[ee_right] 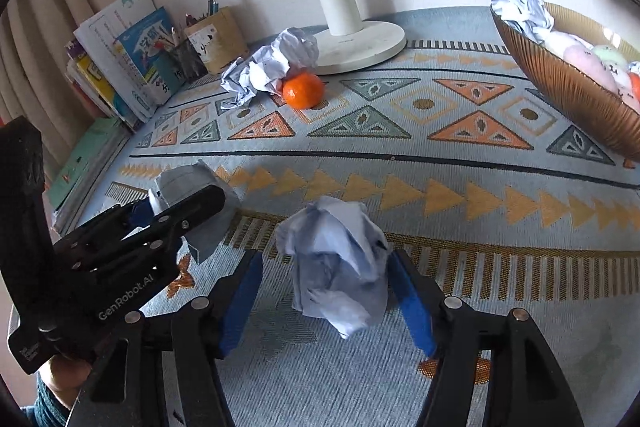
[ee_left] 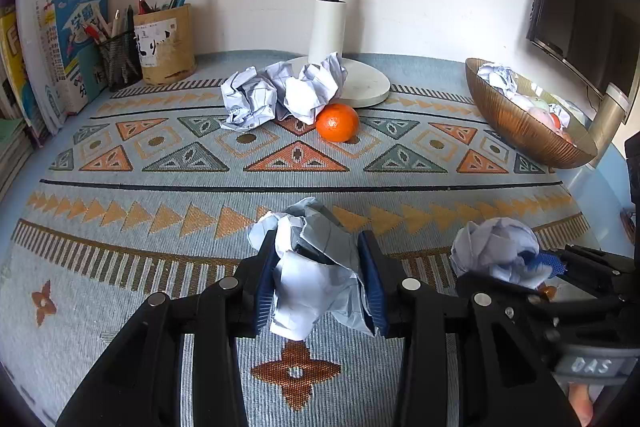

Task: Organize objects
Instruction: 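Carry both paper balls over the amber bowl and open both tools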

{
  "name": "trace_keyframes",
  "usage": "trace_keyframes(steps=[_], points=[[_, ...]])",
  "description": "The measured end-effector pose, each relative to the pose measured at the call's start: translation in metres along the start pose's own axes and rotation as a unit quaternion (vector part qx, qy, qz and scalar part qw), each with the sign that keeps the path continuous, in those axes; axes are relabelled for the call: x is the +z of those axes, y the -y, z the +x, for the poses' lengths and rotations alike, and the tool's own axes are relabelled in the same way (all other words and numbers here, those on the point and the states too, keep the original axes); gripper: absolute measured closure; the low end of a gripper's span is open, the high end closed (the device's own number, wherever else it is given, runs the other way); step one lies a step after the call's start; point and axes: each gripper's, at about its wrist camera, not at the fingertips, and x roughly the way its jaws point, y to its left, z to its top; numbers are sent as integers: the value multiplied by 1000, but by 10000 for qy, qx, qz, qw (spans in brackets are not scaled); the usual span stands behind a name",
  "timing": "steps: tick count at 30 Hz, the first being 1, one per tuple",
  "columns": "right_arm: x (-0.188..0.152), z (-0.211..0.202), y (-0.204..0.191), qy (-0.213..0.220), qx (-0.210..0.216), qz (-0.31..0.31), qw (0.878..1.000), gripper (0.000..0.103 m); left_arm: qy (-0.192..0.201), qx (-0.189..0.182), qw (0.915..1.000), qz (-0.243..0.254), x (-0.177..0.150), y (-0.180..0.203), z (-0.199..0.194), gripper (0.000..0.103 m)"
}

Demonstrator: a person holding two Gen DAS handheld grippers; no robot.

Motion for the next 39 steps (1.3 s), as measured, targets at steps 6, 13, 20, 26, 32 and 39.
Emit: trace_keyframes(steps=[6,13,20,26,32,39], points=[[1,-6,-2,154,-110,-112,9998,58,8,88,10000,37,0,3,0,66],[6,-39,6,497,-276,-254,9981,59,0,261,9996,139,0,15,-5,68],[18,-105,37,1111,-577,-82,9921,59,417,571,9958,583,15,61,-29,68],[28,-161,72,1668,-1059,36,9803,59,787,481,9902,1052,40,120,-39,68],[45,-195,115,2024,-1336,282,9697,59,1034,377,9827,1488,64,176,-28,68],[67,-201,177,2150,-1235,826,9652,59,1059,264,9769,1840,93,222,9,68]])
